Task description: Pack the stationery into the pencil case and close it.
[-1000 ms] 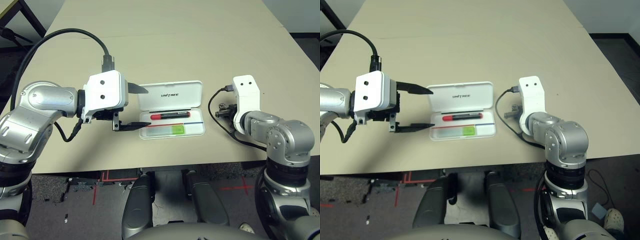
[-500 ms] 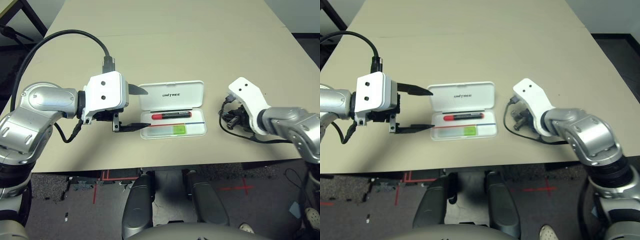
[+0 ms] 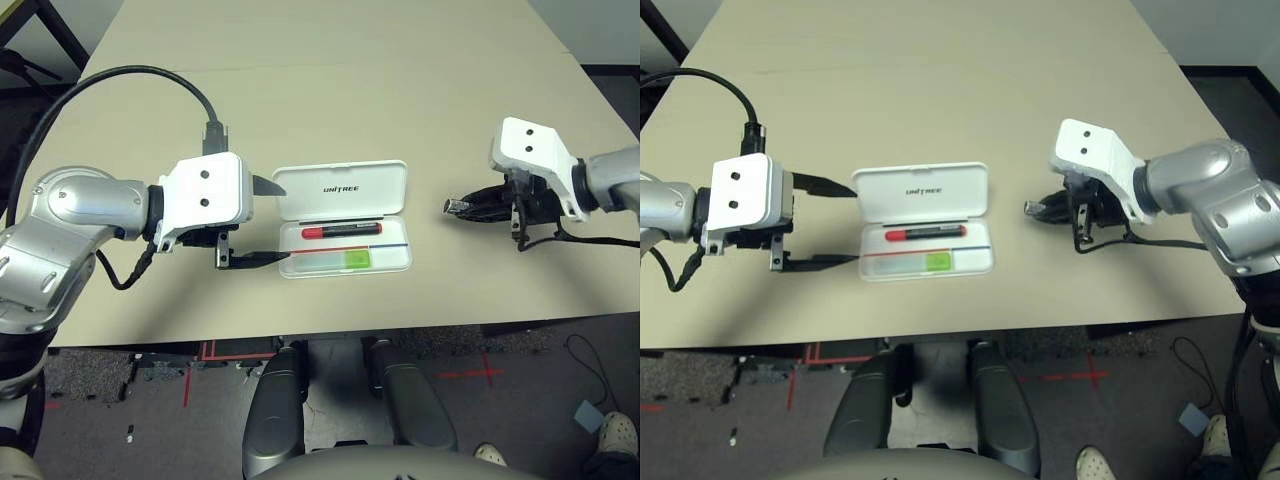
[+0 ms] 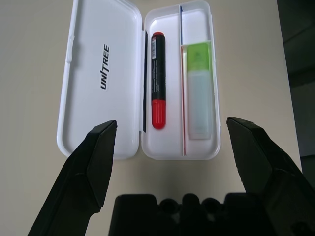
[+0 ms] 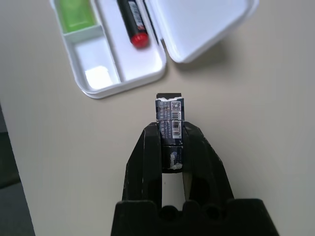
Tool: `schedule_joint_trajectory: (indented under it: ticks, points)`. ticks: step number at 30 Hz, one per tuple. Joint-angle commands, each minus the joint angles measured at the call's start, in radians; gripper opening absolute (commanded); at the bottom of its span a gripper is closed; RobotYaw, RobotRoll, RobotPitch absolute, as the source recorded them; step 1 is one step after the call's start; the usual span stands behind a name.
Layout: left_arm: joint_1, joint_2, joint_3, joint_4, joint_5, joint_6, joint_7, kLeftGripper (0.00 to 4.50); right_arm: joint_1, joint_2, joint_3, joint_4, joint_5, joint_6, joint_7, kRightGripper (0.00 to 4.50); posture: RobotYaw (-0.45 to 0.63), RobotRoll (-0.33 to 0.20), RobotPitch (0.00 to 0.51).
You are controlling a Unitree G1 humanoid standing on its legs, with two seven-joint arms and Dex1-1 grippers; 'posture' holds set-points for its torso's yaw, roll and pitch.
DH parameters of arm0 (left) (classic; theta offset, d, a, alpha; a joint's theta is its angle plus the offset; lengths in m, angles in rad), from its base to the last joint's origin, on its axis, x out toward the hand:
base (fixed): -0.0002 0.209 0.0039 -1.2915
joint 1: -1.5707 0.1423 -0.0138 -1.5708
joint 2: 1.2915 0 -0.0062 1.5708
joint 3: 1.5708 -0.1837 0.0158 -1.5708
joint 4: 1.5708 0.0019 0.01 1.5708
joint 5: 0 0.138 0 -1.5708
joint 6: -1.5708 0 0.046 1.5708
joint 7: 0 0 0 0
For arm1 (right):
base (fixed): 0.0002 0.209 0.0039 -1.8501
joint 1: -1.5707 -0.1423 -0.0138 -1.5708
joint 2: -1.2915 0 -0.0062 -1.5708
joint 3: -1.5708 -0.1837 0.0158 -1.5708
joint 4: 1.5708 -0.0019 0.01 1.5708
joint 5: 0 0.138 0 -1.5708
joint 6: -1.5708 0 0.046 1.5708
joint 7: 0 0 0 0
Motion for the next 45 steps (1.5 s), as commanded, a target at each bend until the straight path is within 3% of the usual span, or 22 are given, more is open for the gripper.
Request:
schedule_joint_trajectory:
  ticks: [1, 9, 33, 40, 44, 45]
  points:
    - [0.019, 0.024, -0.008, -0.024, 0.009, -0.01, -0.022, 4.5, -0.024, 0.03, 0.033, 0.009, -0.016, -0.039, 0.073, 0.29, 0.04, 0.0, 0.221]
    - [0.026, 0.024, -0.004, -0.043, 0.007, 0.009, -0.014, 4.5, -0.029, 0.146, 0.079, 0.0, -0.061, -0.04, 0.092, 0.29, 0.06, 0.0, 0.214]
    - [0.067, 0.035, 0.024, -0.099, -0.005, 0.058, 0.017, 4.5, 0.013, 0.303, 0.155, 0.055, -0.172, -0.102, 0.062, 0.29, 0.1, 0.0, 0.222]
    - [0.077, 0.039, 0.028, -0.099, -0.006, 0.056, 0.021, 4.5, 0.013, 0.329, 0.137, 0.051, -0.184, -0.109, 0.047, 2.89, 0.1, 0.0, 0.223]
    - [0.084, 0.037, 0.024, -0.088, 0.002, 0.045, 0.022, 4.5, 0.009, 0.29, 0.063, 0.032, -0.125, -0.095, 0.077, 4.44, 0.09, 0.0, 0.222]
    - [0.086, 0.037, 0.024, -0.085, 0.004, 0.042, 0.022, 4.5, 0.008, 0.276, 0.042, 0.026, -0.106, -0.081, 0.084, 4.48, 0.09, 0.0, 0.221]
